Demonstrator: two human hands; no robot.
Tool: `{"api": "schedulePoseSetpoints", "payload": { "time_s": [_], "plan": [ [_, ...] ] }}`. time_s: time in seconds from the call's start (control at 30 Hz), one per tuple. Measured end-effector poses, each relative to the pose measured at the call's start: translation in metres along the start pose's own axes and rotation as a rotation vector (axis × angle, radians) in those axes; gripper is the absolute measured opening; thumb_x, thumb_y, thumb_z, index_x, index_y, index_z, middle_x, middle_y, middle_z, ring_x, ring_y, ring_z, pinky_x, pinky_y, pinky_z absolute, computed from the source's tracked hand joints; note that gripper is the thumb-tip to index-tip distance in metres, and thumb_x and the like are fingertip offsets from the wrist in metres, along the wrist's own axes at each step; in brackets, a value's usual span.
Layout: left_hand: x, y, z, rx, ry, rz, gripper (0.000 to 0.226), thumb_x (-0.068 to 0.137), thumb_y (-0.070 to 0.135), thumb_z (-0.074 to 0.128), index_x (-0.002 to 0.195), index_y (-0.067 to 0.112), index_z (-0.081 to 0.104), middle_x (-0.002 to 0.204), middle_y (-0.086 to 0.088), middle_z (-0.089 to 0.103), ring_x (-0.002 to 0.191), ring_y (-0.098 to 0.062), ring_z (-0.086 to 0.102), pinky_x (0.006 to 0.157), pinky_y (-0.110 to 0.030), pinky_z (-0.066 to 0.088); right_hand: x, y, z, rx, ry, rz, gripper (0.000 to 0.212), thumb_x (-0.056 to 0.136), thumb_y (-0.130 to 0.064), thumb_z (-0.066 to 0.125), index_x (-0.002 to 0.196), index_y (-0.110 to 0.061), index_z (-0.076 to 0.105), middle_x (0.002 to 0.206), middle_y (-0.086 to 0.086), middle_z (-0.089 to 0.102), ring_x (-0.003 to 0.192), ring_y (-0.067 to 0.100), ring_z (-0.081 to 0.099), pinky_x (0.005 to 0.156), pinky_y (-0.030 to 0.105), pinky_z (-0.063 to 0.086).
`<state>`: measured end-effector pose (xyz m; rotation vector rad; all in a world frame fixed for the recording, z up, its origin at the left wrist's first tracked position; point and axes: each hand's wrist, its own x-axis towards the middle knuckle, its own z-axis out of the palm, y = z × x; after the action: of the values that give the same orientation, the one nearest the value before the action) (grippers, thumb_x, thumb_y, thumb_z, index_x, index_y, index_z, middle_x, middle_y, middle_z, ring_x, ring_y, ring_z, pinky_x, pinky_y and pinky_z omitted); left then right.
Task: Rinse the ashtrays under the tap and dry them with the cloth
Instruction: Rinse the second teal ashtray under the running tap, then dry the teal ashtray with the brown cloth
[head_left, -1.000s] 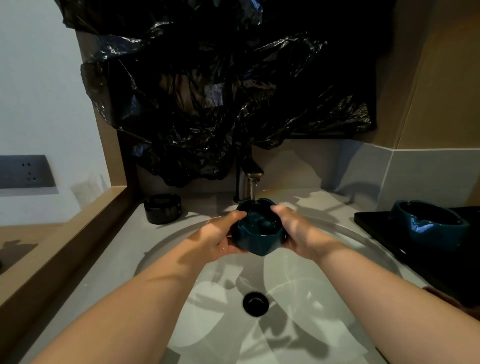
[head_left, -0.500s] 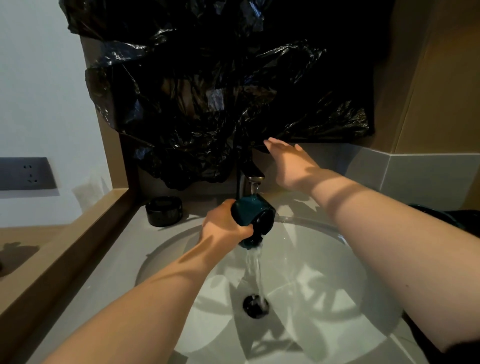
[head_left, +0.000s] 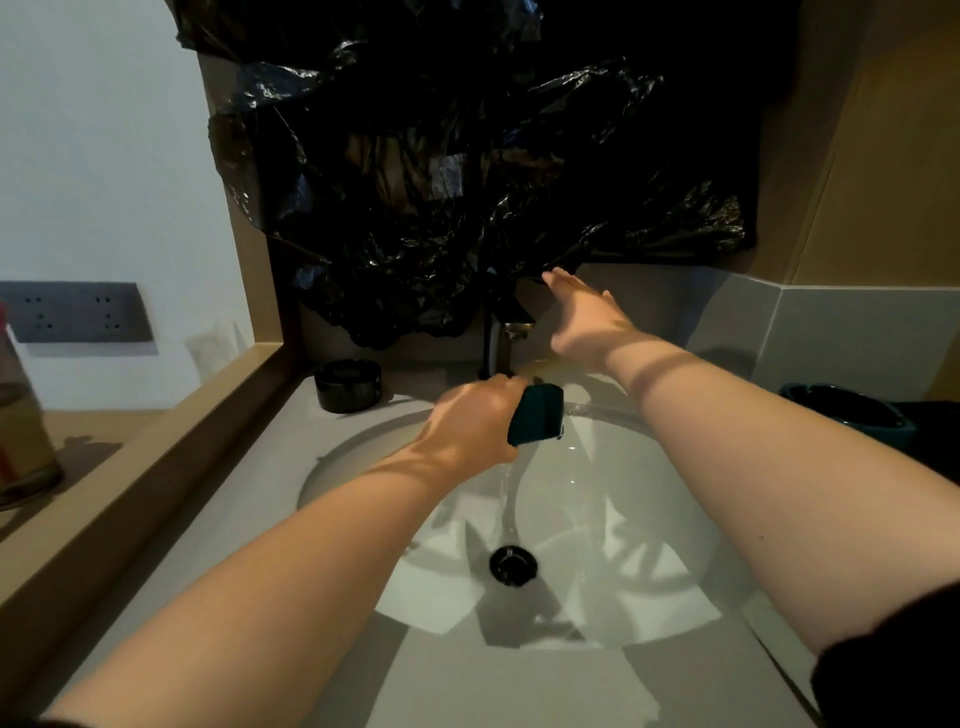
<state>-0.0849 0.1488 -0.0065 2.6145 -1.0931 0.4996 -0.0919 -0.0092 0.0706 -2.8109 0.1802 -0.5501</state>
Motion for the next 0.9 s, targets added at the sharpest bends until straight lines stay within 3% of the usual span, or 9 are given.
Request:
{"api": "schedulePoseSetpoints", "payload": {
  "time_s": [0.13,0.23,0.37,0.5,0.57,0.67,0.73,0.83,0.9],
  "plan": [
    [-0.008,0.010,-0.006,0.226,-0.088,0.143,0.062,0.077,0.022,0.071,0.132,0.016,0.043,0.121,-0.004,0.057,0.106,-0.024,0.057,0.078,-0.032,0.045,-0.026,0.002,0.000,0.125,-0.119,0.112,0.086,0.085,0.002,0.047,0.152,-0.028,0.002,0.160,-0.007,0.000,0.145,0.019,0.015,0.116,0.040,0.025],
    [-0.018,0.022,-0.008,0.132,-0.100,0.037,0.056,0.075,0.022,0.072,0.126,0.022,0.047,0.116,-0.001,0.059,0.101,-0.022,0.058,0.074,-0.029,0.045,-0.054,0.018,-0.002,0.125,-0.183,0.108,0.085,0.087,-0.001,0.048,0.153,-0.027,0.001,0.160,-0.005,0.003,0.144,0.022,0.020,0.115,0.038,0.027],
    [-0.024,0.038,-0.007,-0.359,-0.082,-0.413,0.049,0.070,0.031,0.077,0.114,0.022,0.057,0.100,-0.001,0.065,0.088,-0.023,0.062,0.072,-0.033,0.055,-0.096,0.041,-0.016,-0.062,-0.265,0.087,0.074,0.091,-0.009,0.049,0.152,-0.028,0.012,0.160,-0.007,0.002,0.146,0.023,0.012,0.116,0.037,0.024],
    [-0.032,0.057,-0.004,-1.190,-0.122,-0.856,0.042,0.080,0.026,0.074,0.115,0.007,0.059,0.109,-0.014,0.065,0.095,-0.031,0.064,0.059,-0.037,0.056,-0.141,0.053,-0.044,-0.231,-0.210,0.013,0.052,0.092,-0.015,0.045,0.143,-0.019,0.038,0.151,0.006,0.031,0.136,0.028,0.034,0.106,0.040,0.038],
    [-0.041,0.061,0.003,-1.432,-0.174,-0.935,0.045,0.083,0.022,0.072,0.120,0.005,0.055,0.115,-0.018,0.063,0.099,-0.036,0.064,0.064,-0.045,0.058,-0.163,0.059,-0.056,-0.334,-0.129,0.031,0.036,0.094,-0.025,0.041,0.128,-0.017,0.052,0.130,0.009,0.051,0.112,0.029,0.053,0.091,0.043,0.048],
    [-0.050,0.063,0.010,-1.421,-0.232,-0.898,0.043,0.085,0.022,0.071,0.120,0.004,0.054,0.110,-0.016,0.062,0.097,-0.035,0.063,0.071,-0.047,0.058,-0.195,0.068,-0.068,-0.438,-0.064,0.083,0.042,0.096,-0.048,0.034,0.104,-0.015,0.059,0.096,0.004,0.057,0.082,0.024,0.056,0.070,0.039,0.051],
    [-0.052,0.065,0.011,-1.372,-0.233,-0.884,0.045,0.084,0.022,0.071,0.121,0.003,0.053,0.100,-0.015,0.062,0.095,-0.035,0.064,0.066,-0.044,0.058,-0.214,0.073,-0.074,-0.368,-0.172,0.133,0.052,0.094,-0.058,0.030,0.115,-0.017,0.056,0.103,0.003,0.060,0.090,0.023,0.058,0.075,0.039,0.050],
    [-0.053,0.070,0.011,-1.313,-0.224,-0.883,0.047,0.083,0.021,0.073,0.122,0.003,0.053,0.094,-0.012,0.061,0.087,-0.032,0.065,0.054,-0.040,0.056,-0.239,0.076,-0.079,-0.167,-0.449,0.198,0.066,0.089,-0.064,0.040,0.143,-0.027,0.033,0.143,0.003,0.042,0.127,0.023,0.043,0.103,0.043,0.040],
    [-0.054,0.069,0.012,-1.295,-0.215,-0.881,0.049,0.082,0.021,0.073,0.122,0.003,0.052,0.094,-0.012,0.062,0.087,-0.032,0.064,0.054,-0.039,0.056,-0.250,0.076,-0.082,-0.165,-0.567,0.181,0.071,0.085,-0.058,0.055,0.145,-0.036,0.023,0.146,0.000,0.034,0.130,0.022,0.037,0.103,0.042,0.042]
  ]
}}
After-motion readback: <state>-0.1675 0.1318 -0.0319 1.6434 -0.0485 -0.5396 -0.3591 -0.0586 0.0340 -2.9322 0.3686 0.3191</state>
